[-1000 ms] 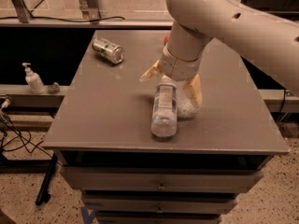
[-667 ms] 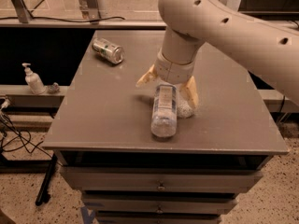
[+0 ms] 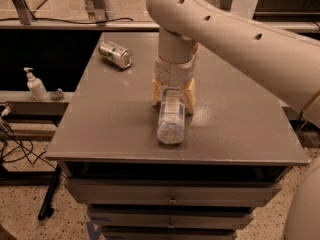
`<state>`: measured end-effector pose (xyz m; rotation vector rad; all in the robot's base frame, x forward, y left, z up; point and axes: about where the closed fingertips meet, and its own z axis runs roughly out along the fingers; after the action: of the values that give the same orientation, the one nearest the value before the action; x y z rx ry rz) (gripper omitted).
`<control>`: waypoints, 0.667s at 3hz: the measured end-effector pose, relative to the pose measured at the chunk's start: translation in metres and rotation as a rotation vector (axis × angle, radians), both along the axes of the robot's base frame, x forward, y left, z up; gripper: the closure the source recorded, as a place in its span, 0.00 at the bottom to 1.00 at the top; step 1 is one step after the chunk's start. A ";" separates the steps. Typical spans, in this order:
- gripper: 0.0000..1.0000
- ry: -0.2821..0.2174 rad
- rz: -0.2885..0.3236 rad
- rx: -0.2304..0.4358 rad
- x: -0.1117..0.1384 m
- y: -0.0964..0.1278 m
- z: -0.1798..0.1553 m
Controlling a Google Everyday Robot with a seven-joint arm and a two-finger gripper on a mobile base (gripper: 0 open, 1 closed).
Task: Place blue plastic bottle upright
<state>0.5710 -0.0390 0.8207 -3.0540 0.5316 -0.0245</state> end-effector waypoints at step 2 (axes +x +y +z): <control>0.88 0.006 0.010 -0.017 0.002 0.001 0.004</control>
Offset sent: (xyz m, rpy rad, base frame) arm 0.0127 0.0131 0.0450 -0.0419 -0.0119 0.1154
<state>0.5729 -0.0375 0.8244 -3.0743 0.5189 -0.0193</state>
